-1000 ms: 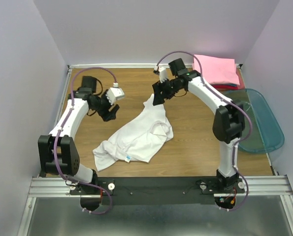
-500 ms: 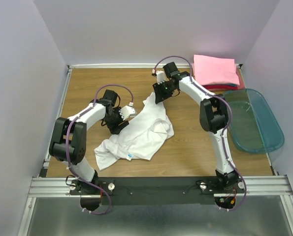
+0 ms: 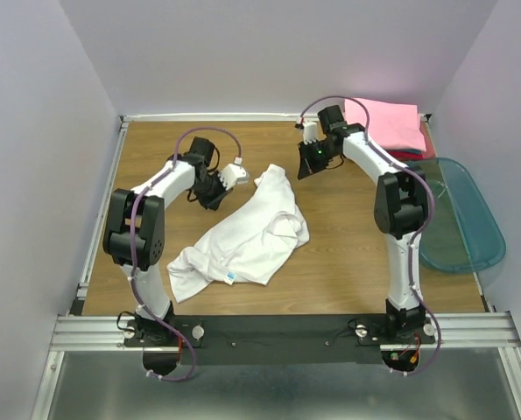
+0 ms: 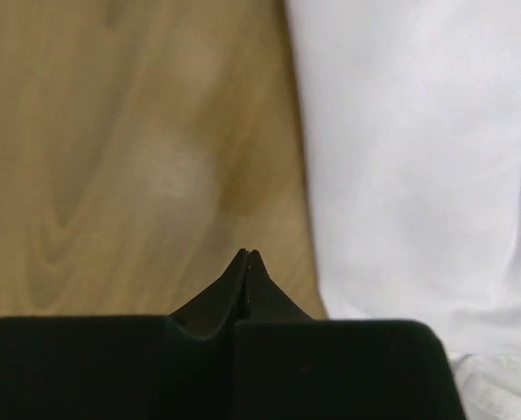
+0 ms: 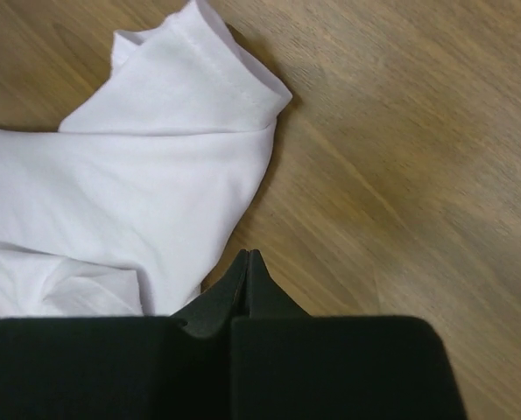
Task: Fold and stack the t-shirts
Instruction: Flatten the tshirt out
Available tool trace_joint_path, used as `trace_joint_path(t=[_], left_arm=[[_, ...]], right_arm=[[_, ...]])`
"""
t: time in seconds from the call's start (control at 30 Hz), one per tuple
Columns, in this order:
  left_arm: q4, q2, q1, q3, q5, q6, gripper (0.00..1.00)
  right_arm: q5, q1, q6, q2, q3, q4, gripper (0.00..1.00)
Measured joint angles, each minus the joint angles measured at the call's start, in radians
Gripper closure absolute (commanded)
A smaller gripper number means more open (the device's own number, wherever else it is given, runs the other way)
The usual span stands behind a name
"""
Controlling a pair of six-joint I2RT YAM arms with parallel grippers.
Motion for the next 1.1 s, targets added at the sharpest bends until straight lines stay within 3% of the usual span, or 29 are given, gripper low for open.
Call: trace_joint_path(t=[0.03, 0.07, 0.1, 0.13, 0.17, 0.2, 0.23, 0.27, 0.53, 0.77, 0.87, 0.93, 0.97, 1.0, 1.03, 1.07, 1.1], left_arm=[[-0.012, 0.013, 0.005, 0.041, 0.000, 0.001, 1.00], [-0.026, 0.026, 0.010, 0.085, 0.000, 0.001, 1.00], [-0.035, 0.042, 0.017, 0.141, 0.000, 0.003, 0.83], [-0.044, 0.055, 0.021, 0.198, 0.001, 0.008, 0.74], [-0.054, 0.059, 0.023, 0.223, 0.005, 0.016, 0.66], [-0.074, 0.064, 0.027, 0.259, 0.017, 0.020, 0.51], [-0.085, 0.065, 0.027, 0.278, 0.029, 0.026, 0.49], [-0.089, 0.065, 0.025, 0.276, 0.043, 0.027, 0.39], [-0.120, 0.063, 0.000, 0.028, 0.077, 0.046, 0.35], [-0.099, -0.044, -0.001, -0.115, 0.052, 0.055, 0.35], [-0.080, -0.063, -0.006, -0.142, 0.043, 0.058, 0.37], [-0.067, -0.072, -0.010, -0.155, 0.035, 0.058, 0.49], [-0.062, -0.074, -0.012, -0.158, 0.031, 0.057, 0.56], [-0.058, -0.074, -0.013, -0.161, 0.029, 0.058, 0.73], [-0.054, -0.074, -0.014, -0.162, 0.027, 0.058, 0.84], [-0.050, -0.074, -0.014, -0.163, 0.023, 0.057, 0.94], [-0.051, -0.071, -0.014, -0.163, 0.023, 0.051, 1.00]], right_arm=[[-0.004, -0.006, -0.003, -0.015, -0.006, -0.001, 0.99], [-0.009, -0.009, -0.006, -0.024, -0.006, -0.001, 0.92], [-0.014, -0.011, -0.009, -0.037, -0.006, 0.002, 0.68], [-0.016, -0.013, -0.011, -0.045, -0.005, 0.001, 0.56], [-0.024, -0.015, -0.019, -0.048, 0.003, 0.000, 0.47], [-0.029, -0.017, -0.016, -0.048, 0.009, 0.003, 0.35], [-0.041, -0.017, -0.015, -0.047, 0.018, 0.002, 0.30], [-0.051, -0.017, -0.010, -0.042, 0.030, -0.004, 0.29], [-0.109, -0.012, 0.024, 0.104, 0.235, 0.005, 0.24], [-0.093, 0.053, 0.030, 0.232, 0.338, 0.005, 0.17], [-0.081, 0.080, 0.028, 0.262, 0.362, 0.005, 0.17], [-0.077, 0.098, 0.024, 0.275, 0.370, 0.007, 0.23], [-0.074, 0.104, 0.023, 0.282, 0.372, 0.007, 0.33], [-0.074, 0.108, 0.023, 0.287, 0.377, 0.008, 0.46], [-0.071, 0.111, 0.018, 0.294, 0.381, 0.011, 0.66], [-0.066, 0.113, 0.018, 0.298, 0.382, 0.013, 0.76], [-0.060, 0.112, 0.019, 0.301, 0.382, 0.014, 0.87]])
